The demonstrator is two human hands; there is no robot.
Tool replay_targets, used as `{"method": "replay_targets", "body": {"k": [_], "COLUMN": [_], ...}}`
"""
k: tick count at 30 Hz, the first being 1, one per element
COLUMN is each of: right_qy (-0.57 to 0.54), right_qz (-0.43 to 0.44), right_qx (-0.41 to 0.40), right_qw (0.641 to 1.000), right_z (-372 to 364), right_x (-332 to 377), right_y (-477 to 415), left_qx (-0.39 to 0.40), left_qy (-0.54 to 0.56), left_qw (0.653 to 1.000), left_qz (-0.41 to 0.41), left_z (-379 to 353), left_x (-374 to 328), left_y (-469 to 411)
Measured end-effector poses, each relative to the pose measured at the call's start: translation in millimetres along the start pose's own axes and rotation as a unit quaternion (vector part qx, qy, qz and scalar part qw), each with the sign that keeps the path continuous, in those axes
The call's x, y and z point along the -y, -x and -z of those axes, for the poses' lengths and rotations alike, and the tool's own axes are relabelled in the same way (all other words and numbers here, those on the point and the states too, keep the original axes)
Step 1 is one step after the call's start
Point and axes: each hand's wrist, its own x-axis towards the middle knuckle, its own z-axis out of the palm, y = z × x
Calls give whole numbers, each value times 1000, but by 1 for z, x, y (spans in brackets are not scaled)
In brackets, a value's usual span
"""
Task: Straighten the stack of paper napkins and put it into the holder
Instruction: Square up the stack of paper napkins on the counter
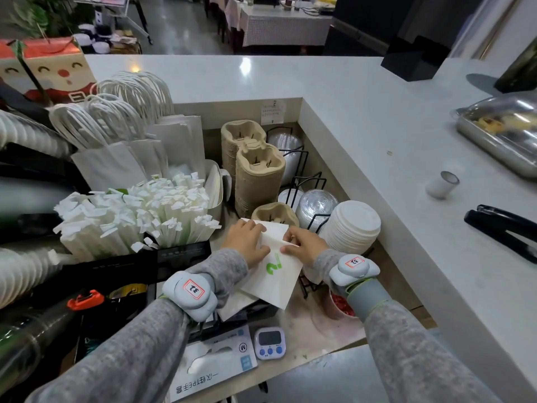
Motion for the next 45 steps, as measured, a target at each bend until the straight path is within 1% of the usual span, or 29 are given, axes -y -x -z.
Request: {"method": "replay_targets", "body": {"k": [3,7,9,17,22,41,45], "right_qy": [-33,-91,-106,-151,-144,-117,-87], "right_qz": [6,11,2,-49,-77,-78,-84], "right_qx": [-7,-36,-49,-74,-86,-107,-120], "right_qw": [999,995,993,985,983,984,985], "right_z": [4,7,8,3,-2,-11,-13], "right_x": [3,3,3,6,8,8,10], "right_y": [-7,-17,-23,-46,-57,-61,-57], "left_qx": [1,13,9,-11,-27,-17,-1], "left_qy": [40,160,174,157,143,133,118], "left_qw": [999,984,981,978,975,972,971], "left_qz": [30,79,85,140,169,191,207], "left_z": [7,15,18,18,14,8,5], "left_x": [0,5,7,11,10,16,20], "left_y": [-5,-10,-13,-28,-34,-36,-34]}}
